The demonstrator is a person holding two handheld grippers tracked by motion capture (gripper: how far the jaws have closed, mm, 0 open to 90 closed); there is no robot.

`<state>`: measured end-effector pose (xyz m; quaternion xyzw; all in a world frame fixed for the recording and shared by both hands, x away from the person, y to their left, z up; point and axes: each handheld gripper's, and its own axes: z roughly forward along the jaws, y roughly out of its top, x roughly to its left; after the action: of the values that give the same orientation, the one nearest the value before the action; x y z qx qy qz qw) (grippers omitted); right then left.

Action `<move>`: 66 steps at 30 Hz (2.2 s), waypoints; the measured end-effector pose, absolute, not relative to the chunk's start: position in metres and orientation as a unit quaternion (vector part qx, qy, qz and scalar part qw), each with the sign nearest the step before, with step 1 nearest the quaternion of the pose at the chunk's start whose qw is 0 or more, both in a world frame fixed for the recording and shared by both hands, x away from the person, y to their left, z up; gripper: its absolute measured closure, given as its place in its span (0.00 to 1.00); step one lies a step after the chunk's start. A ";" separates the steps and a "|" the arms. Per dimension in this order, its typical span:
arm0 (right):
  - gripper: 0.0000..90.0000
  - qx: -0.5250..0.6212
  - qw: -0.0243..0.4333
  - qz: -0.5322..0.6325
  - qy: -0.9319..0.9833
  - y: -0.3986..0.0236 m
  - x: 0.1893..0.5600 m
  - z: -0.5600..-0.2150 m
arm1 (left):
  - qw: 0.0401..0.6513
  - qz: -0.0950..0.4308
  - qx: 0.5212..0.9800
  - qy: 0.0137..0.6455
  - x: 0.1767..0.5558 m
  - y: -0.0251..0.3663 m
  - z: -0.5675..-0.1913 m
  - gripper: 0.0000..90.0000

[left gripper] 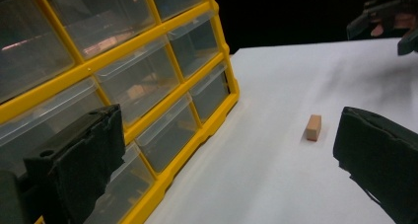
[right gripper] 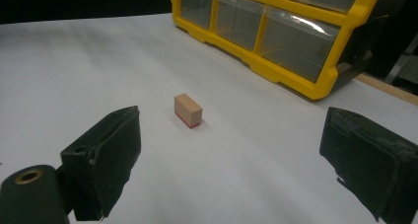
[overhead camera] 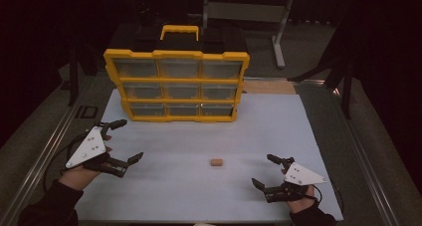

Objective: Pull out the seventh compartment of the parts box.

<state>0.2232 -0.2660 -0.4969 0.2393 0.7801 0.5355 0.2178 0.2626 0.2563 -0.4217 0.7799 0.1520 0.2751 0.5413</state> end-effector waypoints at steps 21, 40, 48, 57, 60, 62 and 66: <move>0.10 0.239 0.213 0.536 0.781 -0.265 0.224 -0.497 | 0.492 0.313 0.806 0.108 0.288 0.242 -0.417 0.00; 0.10 0.242 0.208 0.536 0.782 -0.264 0.224 -0.498 | 0.446 0.319 0.831 0.095 0.312 0.228 -0.421 0.00; 0.10 0.240 0.207 0.536 0.782 -0.264 0.224 -0.498 | 0.435 0.341 0.829 0.086 0.317 0.222 -0.427 0.00; 0.10 0.240 0.204 0.537 0.783 -0.263 0.225 -0.498 | 0.397 0.402 0.819 0.100 0.325 0.216 -0.440 0.00; 0.10 0.242 0.203 0.538 0.782 -0.263 0.224 -0.498 | 0.383 0.404 0.827 0.081 0.330 0.216 -0.444 0.00; 0.10 0.243 0.203 0.537 0.782 -0.263 0.225 -0.498 | 0.375 0.395 0.836 0.065 0.334 0.214 -0.448 0.00; 0.10 0.242 0.202 0.537 0.783 -0.263 0.225 -0.499 | 0.366 0.394 0.842 0.051 0.337 0.211 -0.451 0.00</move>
<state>0.2245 -0.2631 -0.4986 0.2417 0.7828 0.5367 0.2018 0.3370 0.2114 -0.4506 0.8416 0.0507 0.3936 0.3664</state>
